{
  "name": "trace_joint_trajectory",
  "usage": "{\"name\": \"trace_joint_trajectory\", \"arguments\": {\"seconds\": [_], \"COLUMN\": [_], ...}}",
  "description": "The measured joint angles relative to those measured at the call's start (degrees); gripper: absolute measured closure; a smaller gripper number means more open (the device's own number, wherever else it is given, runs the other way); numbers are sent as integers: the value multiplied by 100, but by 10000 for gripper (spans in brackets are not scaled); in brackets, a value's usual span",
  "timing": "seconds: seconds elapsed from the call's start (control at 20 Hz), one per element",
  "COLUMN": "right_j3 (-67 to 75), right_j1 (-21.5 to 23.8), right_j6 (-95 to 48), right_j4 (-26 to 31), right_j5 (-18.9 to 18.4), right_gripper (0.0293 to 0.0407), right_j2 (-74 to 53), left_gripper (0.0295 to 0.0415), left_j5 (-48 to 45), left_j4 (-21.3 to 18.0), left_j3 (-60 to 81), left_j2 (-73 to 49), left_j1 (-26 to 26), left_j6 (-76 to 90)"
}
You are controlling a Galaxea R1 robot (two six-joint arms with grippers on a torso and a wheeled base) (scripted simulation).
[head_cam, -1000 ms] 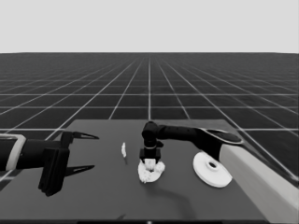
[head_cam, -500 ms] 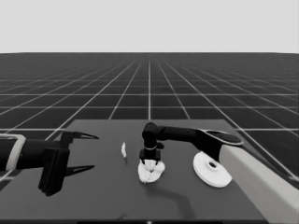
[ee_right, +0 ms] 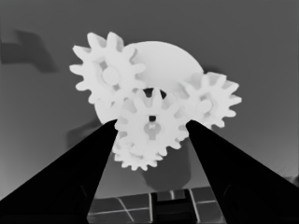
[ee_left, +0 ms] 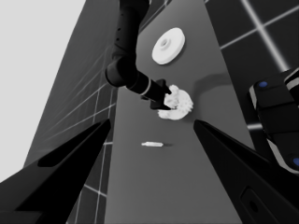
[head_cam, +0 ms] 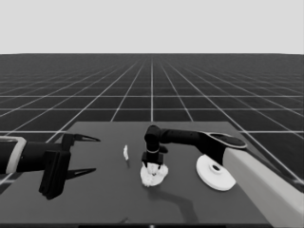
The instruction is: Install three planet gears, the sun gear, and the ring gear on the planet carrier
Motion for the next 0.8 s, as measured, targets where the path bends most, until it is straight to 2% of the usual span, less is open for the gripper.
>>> {"name": "trace_joint_trajectory", "arguments": {"seconds": [0.8], "right_j3": [-1], "right_j1": [-4], "right_j6": [960], "right_j4": [0], "right_j5": [0], "right_gripper": [390], "right_j2": [-1], "left_gripper": [326], "left_j5": [0], "left_j4": [0], "left_j3": [0], "left_j2": [0], "left_j1": [0], "left_j6": [0]}}
